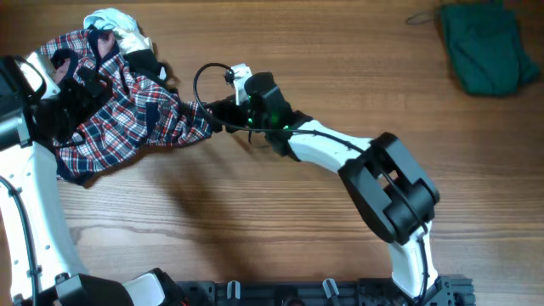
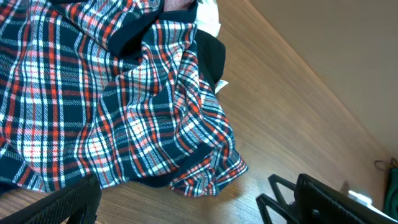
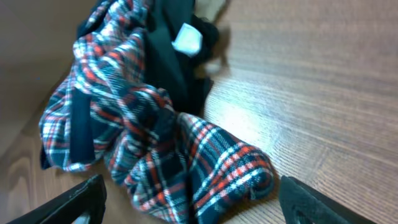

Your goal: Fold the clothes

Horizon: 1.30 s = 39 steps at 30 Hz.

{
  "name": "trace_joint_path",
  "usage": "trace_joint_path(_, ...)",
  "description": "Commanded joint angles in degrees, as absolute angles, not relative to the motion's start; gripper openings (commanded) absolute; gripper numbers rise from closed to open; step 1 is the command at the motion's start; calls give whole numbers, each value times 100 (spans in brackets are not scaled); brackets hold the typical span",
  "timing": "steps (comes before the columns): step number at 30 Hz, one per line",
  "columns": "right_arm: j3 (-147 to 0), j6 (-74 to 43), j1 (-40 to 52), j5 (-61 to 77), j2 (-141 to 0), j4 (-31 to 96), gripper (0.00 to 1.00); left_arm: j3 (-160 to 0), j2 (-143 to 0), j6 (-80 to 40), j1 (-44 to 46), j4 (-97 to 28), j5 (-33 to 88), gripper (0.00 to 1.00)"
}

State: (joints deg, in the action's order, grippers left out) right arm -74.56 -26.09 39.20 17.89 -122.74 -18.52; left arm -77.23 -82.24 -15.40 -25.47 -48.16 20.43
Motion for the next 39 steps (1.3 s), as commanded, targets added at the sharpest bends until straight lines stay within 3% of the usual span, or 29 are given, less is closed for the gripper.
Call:
trace_joint_path(1,-7625,-3028,4014,1361,-12562,-1900,83,-7797,-8296,-1590,-2523,-4810,1981,100)
trace_joint_path(9,-7625,-3968,4169,749,-13028,-2108,72,-7789,-8538,-1590,-2523,-4823,1942,100)
trace_joint_path(15,-7629,-4261,4318,749,-13275,-2598,68,-7789,-8820,-1588,-2523,-4838,1940,100)
trace_joint_path(20,-7651,-4259,4528,768,-13299,-2735,38,-7789,-8825,-1588,-2523,-4840,1940,100)
trace_joint_path(21,-7651,-4259,4532,766,-13299,-2716,31,-7789,-8825,-1588,-2523,-4840,1940,100)
trace_joint_path(22,-7651,-4263,4532,687,-13299,-2657,15,-7789,-8825,-1590,-2523,-4840,1940,100)
trace_joint_path(24,-7651,-4230,4530,635,-13297,-2598,4,-7789,-8825,-1590,-2523,-4840,1942,100)
trace_joint_path(25,-7682,-4191,4497,620,-13294,-2499,4,-7789,-8825,-1590,-2523,-4842,1942,100)
trace_joint_path(29,-8600,-2757,4160,661,-12816,-519,4,-7789,-8825,-1590,-2523,-4847,1944,100)
trace_joint_path(33,-10335,-1632,3516,694,-11963,2777,4,-7791,-8825,-1540,-2381,-4840,2012,100)
trace_joint_path(39,-10637,-1619,2110,1815,-10318,4292,4,-7791,-8812,-1184,-1758,-4574,2316,100)
